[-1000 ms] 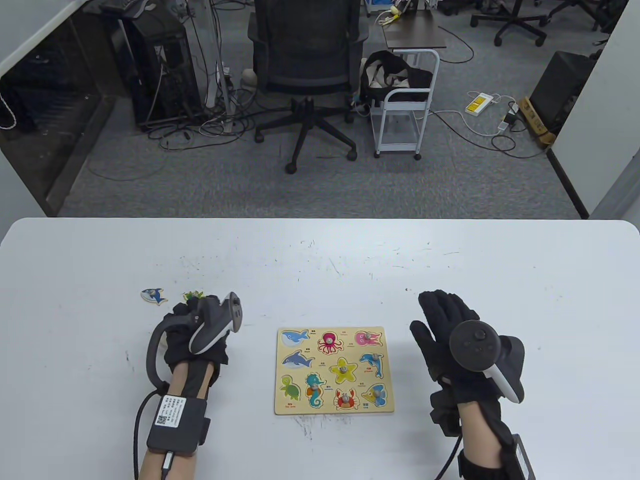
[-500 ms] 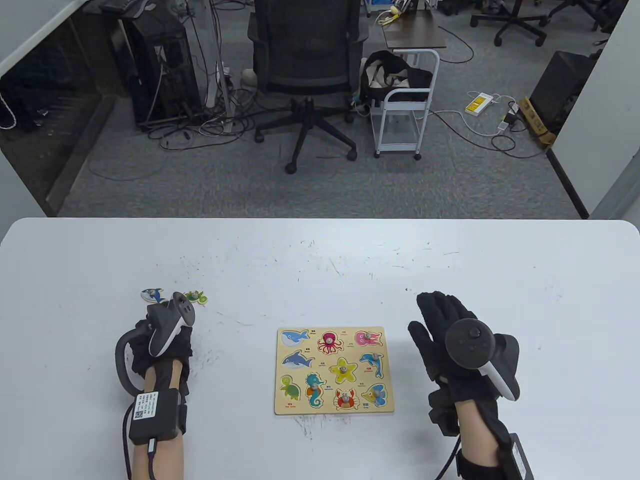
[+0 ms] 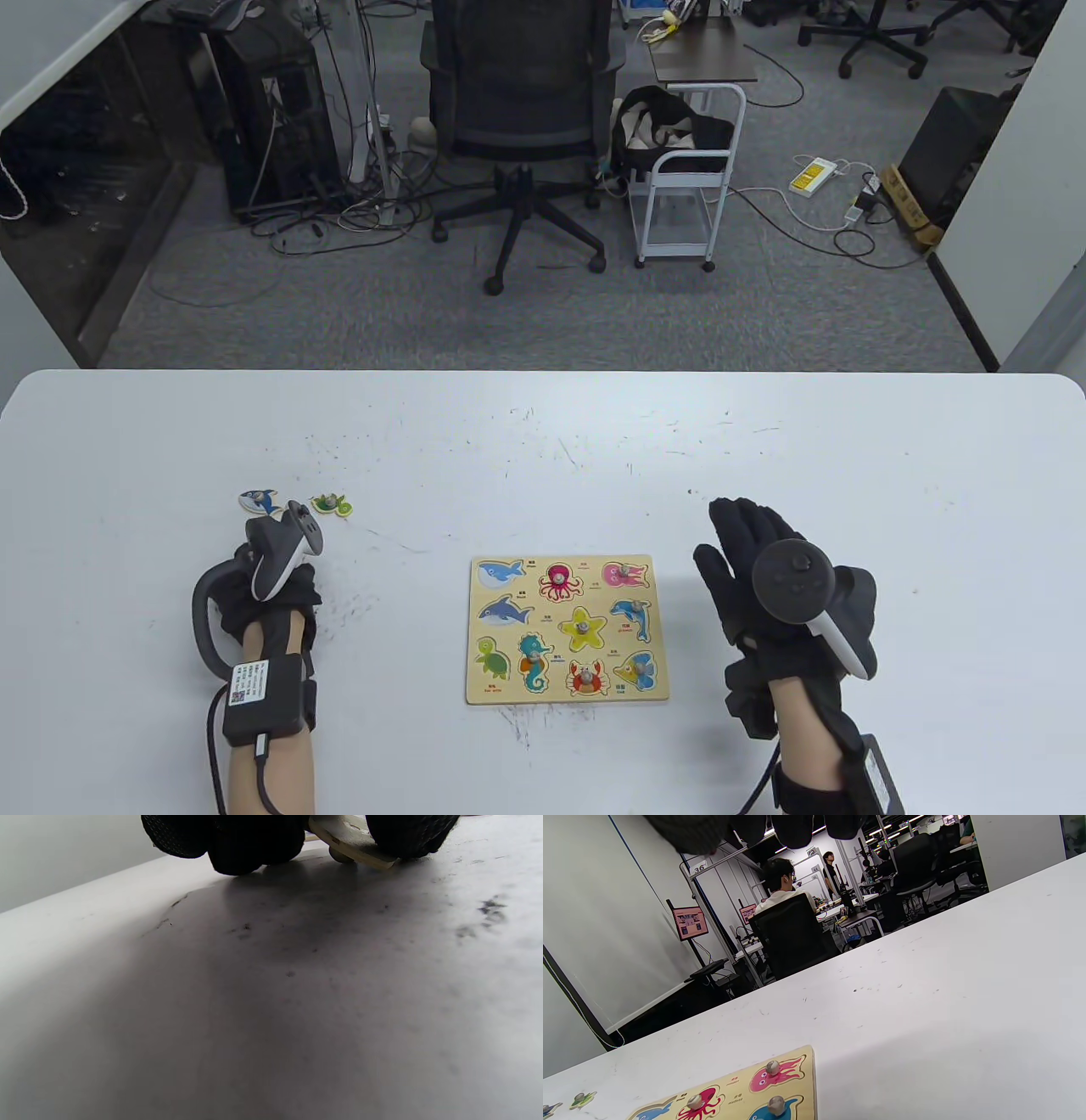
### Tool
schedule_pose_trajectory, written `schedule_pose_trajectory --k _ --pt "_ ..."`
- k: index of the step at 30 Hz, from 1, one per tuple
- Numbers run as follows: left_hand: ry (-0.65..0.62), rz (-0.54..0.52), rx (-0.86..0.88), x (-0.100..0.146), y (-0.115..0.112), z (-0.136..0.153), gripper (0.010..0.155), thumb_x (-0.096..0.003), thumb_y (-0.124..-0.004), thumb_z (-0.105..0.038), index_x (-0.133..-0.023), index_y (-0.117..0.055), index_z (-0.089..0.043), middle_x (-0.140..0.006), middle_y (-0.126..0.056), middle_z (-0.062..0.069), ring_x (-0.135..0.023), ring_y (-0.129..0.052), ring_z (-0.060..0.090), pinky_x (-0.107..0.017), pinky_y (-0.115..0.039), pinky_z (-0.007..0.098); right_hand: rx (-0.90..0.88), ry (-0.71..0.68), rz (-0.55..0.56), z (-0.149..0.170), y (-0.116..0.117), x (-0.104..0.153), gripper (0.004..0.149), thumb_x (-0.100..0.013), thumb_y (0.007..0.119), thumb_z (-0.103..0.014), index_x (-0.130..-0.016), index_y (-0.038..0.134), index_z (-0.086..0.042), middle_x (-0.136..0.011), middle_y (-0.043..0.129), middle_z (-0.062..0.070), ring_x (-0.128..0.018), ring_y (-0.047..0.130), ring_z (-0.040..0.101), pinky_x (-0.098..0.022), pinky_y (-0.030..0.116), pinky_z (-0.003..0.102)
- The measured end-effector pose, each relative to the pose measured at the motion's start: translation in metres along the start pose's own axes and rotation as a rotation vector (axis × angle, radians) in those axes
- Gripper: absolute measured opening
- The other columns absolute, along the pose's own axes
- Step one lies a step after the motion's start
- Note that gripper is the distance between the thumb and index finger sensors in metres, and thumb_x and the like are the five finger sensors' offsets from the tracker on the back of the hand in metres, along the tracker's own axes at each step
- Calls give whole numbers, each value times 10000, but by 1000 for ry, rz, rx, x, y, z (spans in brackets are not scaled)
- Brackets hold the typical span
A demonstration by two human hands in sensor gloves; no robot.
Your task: Fit puzzle pieces into frame
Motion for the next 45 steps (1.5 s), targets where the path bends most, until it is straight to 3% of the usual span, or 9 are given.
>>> schedule_pose_trajectory --k 6,12,14,20,25,33,38,42,45 --pt "-8 -52 -8 1 -1 -5 687 -495 -744 -570 -1106 -549 -324 -1156 -700 -12 -1055 -748 259 -790 -668 483 5 5 -5 0 1 0 614 -488 768 -502 -1051 607 -320 -1146 624 14 -1074 598 365 -793 463 591" --pt "-33 -199 -90 9 0 -21 616 -491 -805 -504 -1056 -607 -362 -1006 -869 -89 -896 -926 160 -715 -782 405 -4 1 -4 1 0 0 606 -490 766 -502 -1047 617 -319 -1141 635 14 -1070 606 365 -790 469 591" --pt "-52 -240 -61 11 2 -22 562 -477 -828 -484 -1010 -680 -384 -953 -923 -103 -824 -978 125 -679 -820 382 -9 -1 -3 1 -1 0 604 -489 765 -502 -1045 623 -315 -1139 637 14 -1068 610 364 -789 472 591" --pt "-151 -262 161 25 20 -22 536 -484 -825 -469 -999 -701 -384 -961 -916 -101 -832 -972 126 -682 -814 393 -23 -9 5 2 -3 1 601 -490 765 -502 -1043 627 -314 -1134 648 17 -1061 622 365 -785 481 589" --pt "-268 -357 205 60 49 -37 531 -487 -819 -467 -999 -702 -388 -972 -908 -107 -842 -966 123 -687 -812 394 -18 -18 12 1 -3 1 612 -489 764 -506 -1050 610 -315 -1134 647 17 -1063 618 366 -785 482 587" --pt "-514 -451 432 127 81 -64 522 -497 -811 -459 -1003 -700 -393 -992 -895 -104 -860 -956 129 -697 -806 399 -16 -24 18 0 -2 2 617 -487 763 -509 -1051 606 -315 -1133 647 17 -1058 627 366 -781 490 586" --pt "-655 -431 601 160 84 -78 515 -499 -817 -457 -999 -713 -389 -979 -909 -100 -822 -978 113 -670 -826 369 -8 -44 16 -3 -2 4 615 -489 760 -511 -1050 612 -307 -1115 676 26 -1028 687 345 -768 532 562" --pt "-816 -348 759 190 83 -92 511 -500 -823 -456 -996 -724 -383 -973 -916 -92 -779 -997 90 -646 -843 346 5 -75 23 -11 -1 6 615 -489 757 -515 -1048 614 -302 -1101 697 34 -1004 723 338 -754 562 550" --pt "-883 -362 754 211 85 -102 507 -502 -828 -452 -995 -727 -385 -984 -906 -93 -793 -990 97 -658 -834 355 20 -104 22 -18 0 8 617 -490 749 -525 -1048 613 -302 -1095 706 34 -990 745 334 -743 584 543"
Point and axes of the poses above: the tracker on the back of each hand, its own z axis roughly to the little-finger side, its own x axis roughly from the fingertips to the wrist, y = z × x, the point moved 2 cm from there along -x, roughly from the wrist to the fingertips
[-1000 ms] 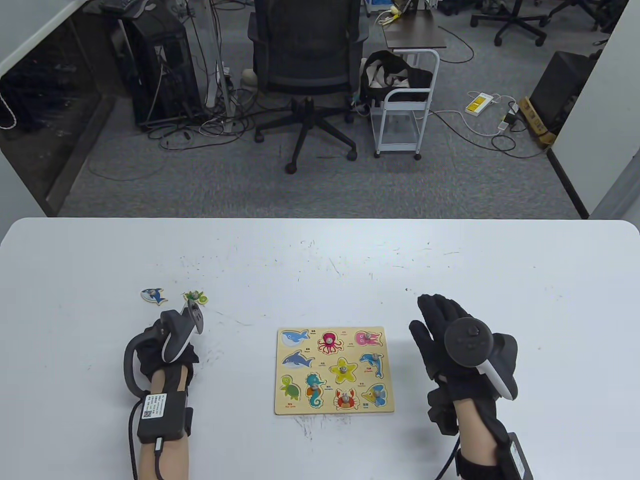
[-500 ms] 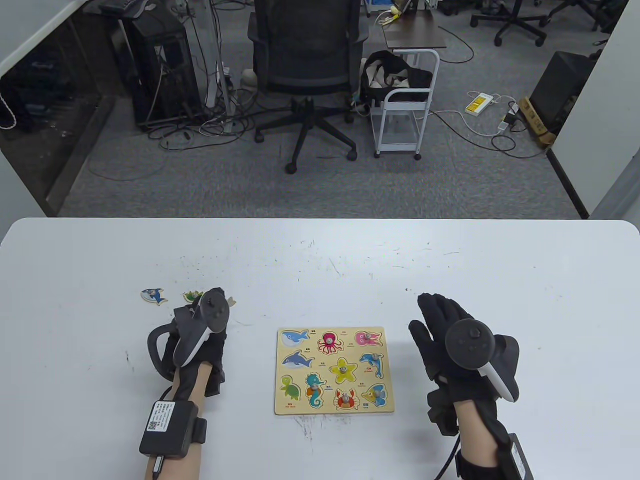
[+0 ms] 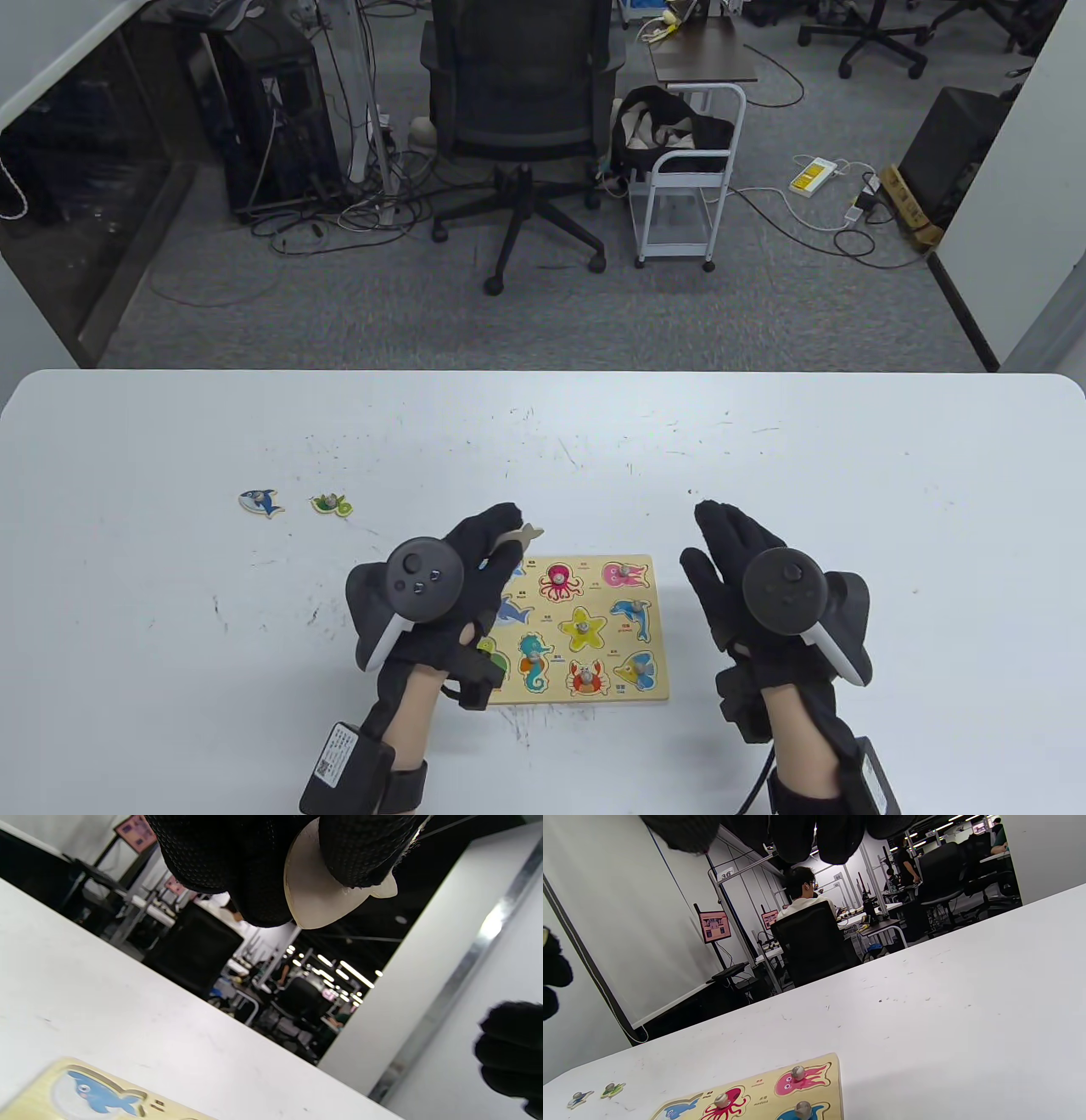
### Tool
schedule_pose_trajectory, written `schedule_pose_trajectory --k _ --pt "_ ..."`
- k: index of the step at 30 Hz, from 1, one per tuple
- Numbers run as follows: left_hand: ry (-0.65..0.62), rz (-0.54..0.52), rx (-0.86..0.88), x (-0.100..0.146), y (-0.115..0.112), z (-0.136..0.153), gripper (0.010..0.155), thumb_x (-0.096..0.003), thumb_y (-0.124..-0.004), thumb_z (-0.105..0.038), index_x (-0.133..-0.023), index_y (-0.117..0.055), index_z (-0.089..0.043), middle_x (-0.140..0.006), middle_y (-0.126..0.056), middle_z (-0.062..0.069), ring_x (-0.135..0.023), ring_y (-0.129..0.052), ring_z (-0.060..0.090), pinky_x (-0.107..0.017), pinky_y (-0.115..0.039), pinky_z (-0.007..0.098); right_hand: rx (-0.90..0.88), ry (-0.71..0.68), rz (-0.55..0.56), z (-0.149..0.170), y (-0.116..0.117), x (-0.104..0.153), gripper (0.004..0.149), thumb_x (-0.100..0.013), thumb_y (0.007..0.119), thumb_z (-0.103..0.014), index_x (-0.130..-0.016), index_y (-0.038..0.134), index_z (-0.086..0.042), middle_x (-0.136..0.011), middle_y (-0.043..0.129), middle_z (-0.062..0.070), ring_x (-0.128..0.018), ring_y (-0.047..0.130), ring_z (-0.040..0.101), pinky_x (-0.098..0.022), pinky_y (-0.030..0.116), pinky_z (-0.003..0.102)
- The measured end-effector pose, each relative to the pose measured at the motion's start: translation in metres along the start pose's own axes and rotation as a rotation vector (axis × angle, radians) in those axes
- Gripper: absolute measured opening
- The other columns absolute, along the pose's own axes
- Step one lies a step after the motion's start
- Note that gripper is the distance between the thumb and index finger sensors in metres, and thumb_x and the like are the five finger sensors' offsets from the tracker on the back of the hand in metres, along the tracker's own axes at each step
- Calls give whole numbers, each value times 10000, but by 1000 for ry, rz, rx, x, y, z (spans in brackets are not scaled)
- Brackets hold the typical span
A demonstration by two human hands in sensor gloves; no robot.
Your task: Fit puzzle pieces into frame
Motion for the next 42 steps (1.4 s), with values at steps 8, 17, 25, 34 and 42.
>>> schedule_pose_trajectory --k 8,17,25,34,42 --pt "-155 -38 -51 20 -2 -40 493 -491 -847 -446 -970 -740 -408 -989 -901 -104 -821 -978 95 -673 -826 364 -156 -139 -107 -26 10 5 614 -491 741 -534 -1038 637 -276 -1017 805 39 -857 886 298 -686 668 521" --pt "-300 -202 -294 48 -4 -78 496 -467 -878 -456 -945 -755 -417 -967 -917 -111 -797 -989 87 -660 -838 361 -533 -256 -361 -42 32 4 712 -459 728 -618 -1031 658 -199 -895 917 72 -721 975 290 -611 733 511" --pt "-329 -220 -375 53 -18 -89 504 -464 -879 -461 -950 -751 -417 -969 -912 -112 -802 -984 85 -666 -833 363 -641 -233 -380 -40 37 2 611 -478 749 -552 -940 777 -154 -765 1003 68 -598 1039 251 -546 790 477" --pt "-332 -125 -322 49 -16 -85 618 -458 -855 -524 -1034 -681 -384 -1039 -859 -85 -890 -935 135 -708 -795 406 -714 -213 -414 -31 39 -4 541 -481 819 -446 -948 768 -178 -807 975 67 -636 1030 238 -567 788 470" --pt "-340 -150 -338 51 0 -84 613 -468 -828 -542 -1041 -689 -374 -1047 -860 -72 -905 -926 156 -715 -784 422 -698 -177 -363 -25 35 -7 482 -468 875 -338 -920 794 -191 -784 997 22 -617 1056 198 -552 821 431"
Point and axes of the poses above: the tracker on the back of each hand, its own z axis roughly to the little-finger side, its own x axis roughly from the fingertips to the wrist, y = z × x, the point moved 2 cm from there along -x, roughly from the wrist to the fingertips
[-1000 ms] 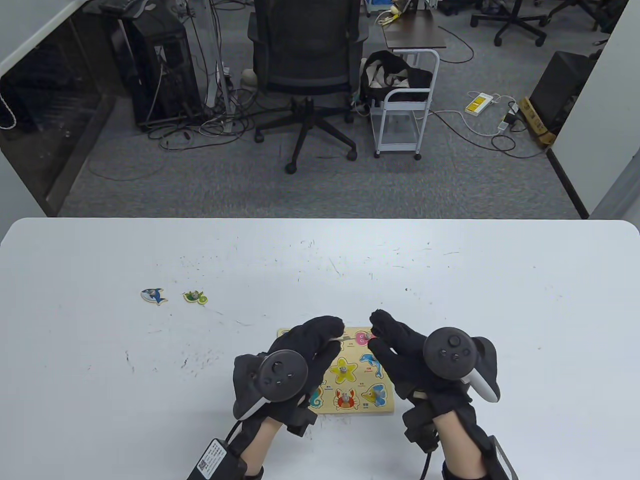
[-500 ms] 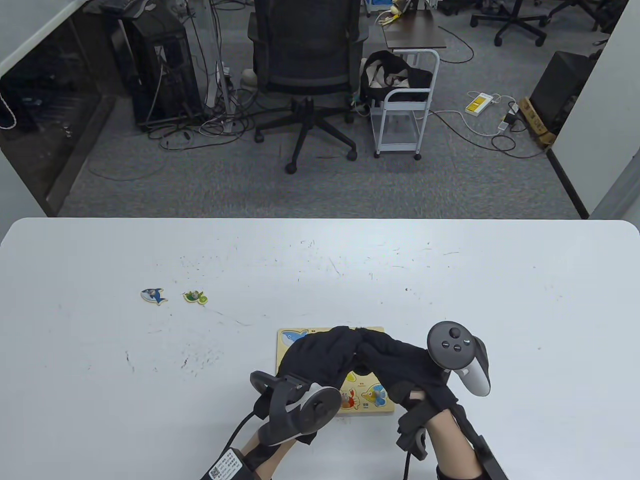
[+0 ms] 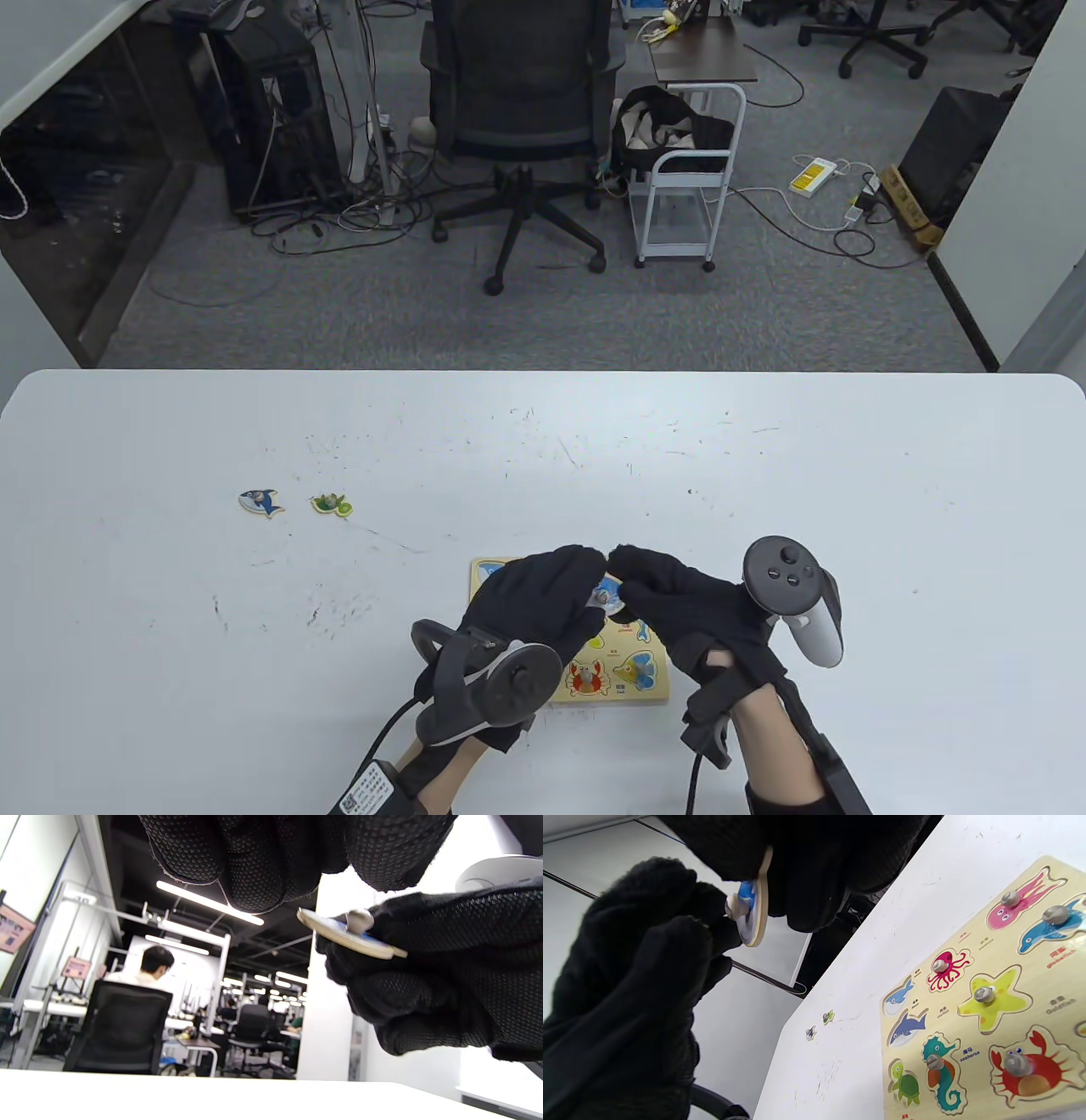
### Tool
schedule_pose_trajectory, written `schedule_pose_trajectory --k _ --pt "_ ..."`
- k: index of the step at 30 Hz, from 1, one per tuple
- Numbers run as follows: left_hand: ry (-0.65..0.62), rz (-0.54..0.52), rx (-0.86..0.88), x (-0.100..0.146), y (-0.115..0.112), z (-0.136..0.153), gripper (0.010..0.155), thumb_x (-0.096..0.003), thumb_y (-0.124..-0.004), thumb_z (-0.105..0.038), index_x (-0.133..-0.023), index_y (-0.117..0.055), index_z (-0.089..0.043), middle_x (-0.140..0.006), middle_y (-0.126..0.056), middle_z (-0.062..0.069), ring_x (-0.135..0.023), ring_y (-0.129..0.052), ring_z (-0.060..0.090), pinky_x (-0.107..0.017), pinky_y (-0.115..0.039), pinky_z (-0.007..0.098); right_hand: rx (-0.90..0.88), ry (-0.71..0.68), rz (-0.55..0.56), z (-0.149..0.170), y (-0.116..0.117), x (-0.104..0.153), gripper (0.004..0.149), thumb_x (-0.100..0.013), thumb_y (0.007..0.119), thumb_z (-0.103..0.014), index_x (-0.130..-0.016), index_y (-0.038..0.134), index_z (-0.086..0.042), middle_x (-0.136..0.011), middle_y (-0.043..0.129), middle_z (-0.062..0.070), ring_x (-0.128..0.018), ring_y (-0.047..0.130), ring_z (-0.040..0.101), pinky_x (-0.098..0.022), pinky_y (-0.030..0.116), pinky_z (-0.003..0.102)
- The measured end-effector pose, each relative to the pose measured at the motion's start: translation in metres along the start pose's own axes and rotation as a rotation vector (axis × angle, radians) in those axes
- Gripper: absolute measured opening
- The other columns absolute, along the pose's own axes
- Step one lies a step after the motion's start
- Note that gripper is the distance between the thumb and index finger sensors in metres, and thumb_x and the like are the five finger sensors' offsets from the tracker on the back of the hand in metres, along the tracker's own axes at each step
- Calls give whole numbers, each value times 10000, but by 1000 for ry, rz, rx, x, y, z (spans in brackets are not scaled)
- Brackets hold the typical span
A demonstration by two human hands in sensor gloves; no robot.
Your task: Fit puzzle pieces into frame
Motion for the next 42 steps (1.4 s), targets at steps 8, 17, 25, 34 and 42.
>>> schedule_pose_trajectory --k 8,17,25,34,42 --pt "-42 -36 -233 4 0 -14 494 -468 -838 -523 -945 -779 -408 -917 -954 -122 -788 -993 94 -668 -831 381 168 17 52 -7 5 1 455 -464 882 -324 -904 816 -234 -799 994 8 -636 1050 207 -564 812 435" --pt "-69 2 -319 5 -12 -26 499 -458 -853 -525 -939 -781 -412 -906 -957 -124 -778 -994 89 -666 -832 380 217 -3 37 -14 11 3 462 -469 873 -324 -915 804 -224 -803 991 18 -643 1047 209 -566 810 437" --pt "-51 26 -356 4 -20 -29 537 -465 -842 -528 -979 -737 -413 -968 -912 -119 -826 -970 104 -688 -814 391 118 -33 -13 -11 9 1 494 -476 855 -334 -945 770 -205 -836 969 47 -670 1035 226 -577 803 448" --pt "-47 -39 -340 5 -18 -26 466 -454 -866 -517 -906 -788 -435 -887 -956 -136 -765 -994 75 -667 -833 376 58 -43 -59 -10 11 0 508 -479 850 -344 -957 757 -199 -844 963 64 -678 1029 241 -580 795 459" --pt "-28 -1 -311 2 -15 -19 460 -456 -867 -514 -903 -800 -428 -881 -965 -128 -760 -1000 78 -662 -836 381 82 -49 -63 -11 8 2 570 -489 839 -397 -1006 692 -208 -928 894 77 -768 963 294 -631 728 506"
Point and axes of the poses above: the tracker on the back of each hand, its own z axis roughly to the little-finger side, its own x axis roughly from the fingertips to the wrist, y = z × x, the point moved 2 cm from there along -x, roughly from the wrist to the fingertips
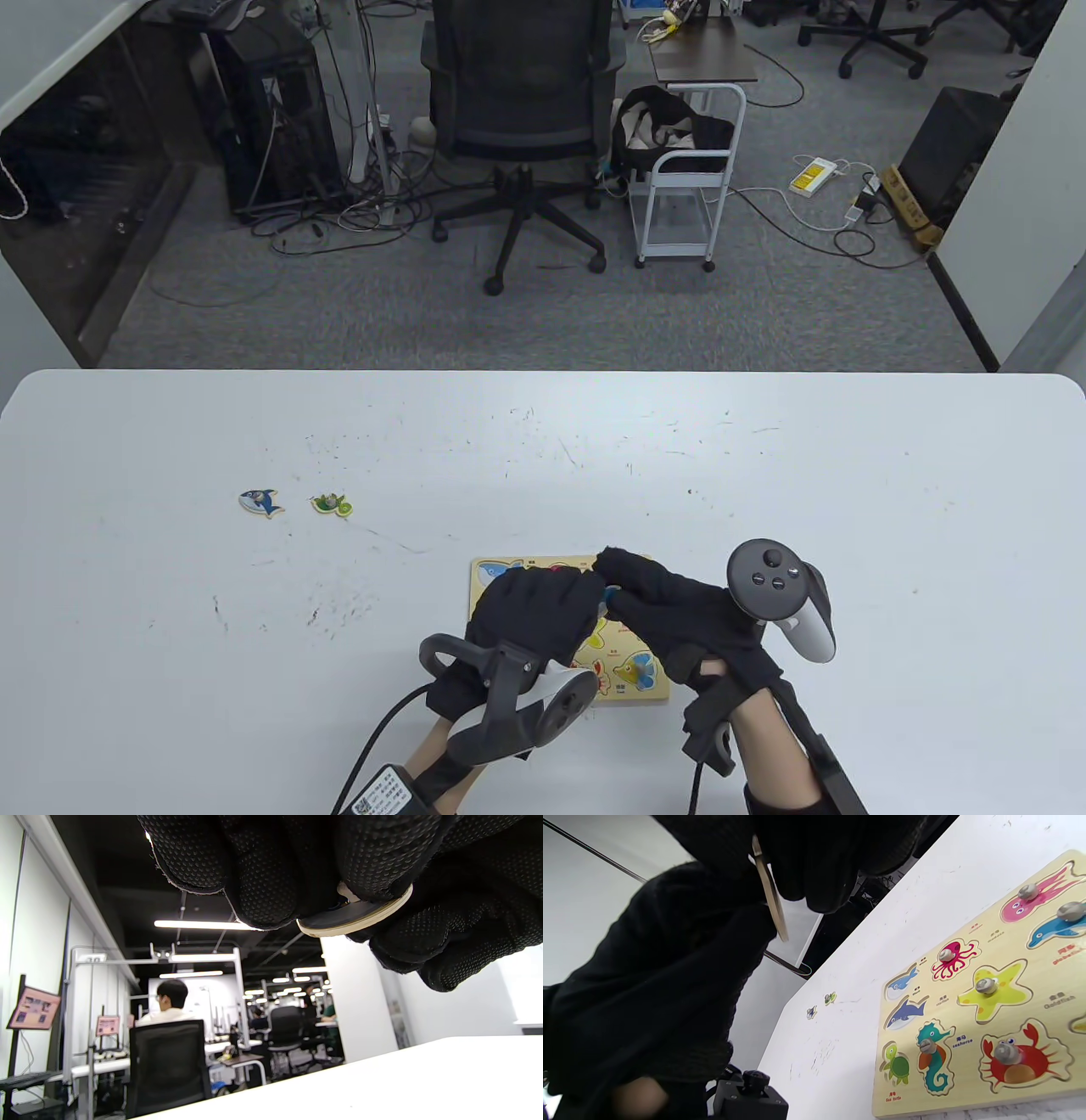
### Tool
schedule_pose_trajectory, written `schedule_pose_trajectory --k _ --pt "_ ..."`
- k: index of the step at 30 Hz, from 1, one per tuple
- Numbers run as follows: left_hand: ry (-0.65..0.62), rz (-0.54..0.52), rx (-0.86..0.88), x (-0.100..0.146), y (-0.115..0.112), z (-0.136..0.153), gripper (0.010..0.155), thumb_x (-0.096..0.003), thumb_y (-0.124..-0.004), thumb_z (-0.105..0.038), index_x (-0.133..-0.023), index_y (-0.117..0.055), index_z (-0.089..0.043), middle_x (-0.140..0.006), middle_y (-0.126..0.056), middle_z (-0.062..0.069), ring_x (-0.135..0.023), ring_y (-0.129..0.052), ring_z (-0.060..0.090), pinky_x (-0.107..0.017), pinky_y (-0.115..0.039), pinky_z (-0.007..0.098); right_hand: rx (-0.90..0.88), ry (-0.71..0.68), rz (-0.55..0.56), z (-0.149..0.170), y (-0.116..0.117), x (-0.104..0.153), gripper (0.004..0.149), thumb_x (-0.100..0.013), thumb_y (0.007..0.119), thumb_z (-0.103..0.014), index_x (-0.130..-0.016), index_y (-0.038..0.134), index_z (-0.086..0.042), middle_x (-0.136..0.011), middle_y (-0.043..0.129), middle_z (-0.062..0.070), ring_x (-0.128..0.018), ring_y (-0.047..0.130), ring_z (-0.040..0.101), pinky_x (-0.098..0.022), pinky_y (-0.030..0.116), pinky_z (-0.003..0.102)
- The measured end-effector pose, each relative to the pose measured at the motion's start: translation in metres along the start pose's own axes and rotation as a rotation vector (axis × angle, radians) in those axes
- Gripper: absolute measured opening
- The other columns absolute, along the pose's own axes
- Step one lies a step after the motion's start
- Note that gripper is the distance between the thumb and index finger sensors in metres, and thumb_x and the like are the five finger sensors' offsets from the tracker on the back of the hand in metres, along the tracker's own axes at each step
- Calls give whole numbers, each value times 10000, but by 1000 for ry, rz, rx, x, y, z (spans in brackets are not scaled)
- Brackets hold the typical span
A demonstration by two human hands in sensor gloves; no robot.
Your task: Fit puzzle pieces into frame
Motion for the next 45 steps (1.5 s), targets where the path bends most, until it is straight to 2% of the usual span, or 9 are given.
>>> schedule_pose_trajectory --k 9,15,18,21,33,38,45 --pt "55 89 38 -4 -10 17 461 -464 -859 -514 -913 -800 -423 -888 -965 -127 -767 -999 83 -665 -834 379 250 99 193 -5 -24 16 620 -495 806 -454 -1053 616 -262 -1099 698 69 -983 733 384 -754 521 596" --pt "100 129 -7 -6 -17 30 462 -465 -859 -514 -915 -803 -423 -886 -971 -126 -765 -1006 80 -666 -838 370 384 193 345 1 -50 31 635 -501 768 -490 -1072 571 -294 -1160 591 51 -1065 599 389 -786 431 615" --pt "132 158 -49 -13 -17 38 462 -468 -859 -515 -917 -801 -423 -889 -969 -127 -768 -1004 81 -669 -835 372 487 264 423 4 -60 38 639 -498 763 -499 -1074 558 -314 -1175 565 28 -1091 557 376 -798 405 619" --pt "152 209 -83 -25 -18 47 461 -468 -859 -516 -917 -798 -430 -894 -965 -132 -773 -1000 77 -674 -832 369 498 302 454 10 -68 42 641 -497 763 -502 -1075 554 -321 -1180 555 18 -1103 533 373 -804 386 622" --pt "224 368 -164 -75 -42 70 462 -463 -866 -508 -914 -797 -436 -899 -961 -137 -782 -995 78 -682 -825 375 440 317 424 21 -72 40 634 -497 758 -505 -1072 564 -321 -1179 556 18 -1105 523 374 -806 381 621" --pt "247 452 -190 -82 -65 76 461 -463 -867 -506 -913 -798 -437 -900 -960 -138 -785 -993 76 -684 -824 374 445 312 429 21 -71 40 631 -498 757 -504 -1071 567 -320 -1177 562 19 -1102 529 377 -805 383 621" --pt "225 532 -261 -76 -103 73 463 -459 -870 -506 -911 -798 -440 -899 -961 -139 -782 -996 76 -681 -827 375 459 313 416 21 -69 38 629 -497 755 -506 -1069 572 -320 -1174 569 21 -1100 534 377 -805 387 620"
Point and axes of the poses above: the tracker on the back of each hand, its own z axis roughly to the little-finger side, its own x axis roughly from the fingertips to the wrist, y = z × x, the point moved 2 cm from there along -x, roughly from the wrist to the fingertips
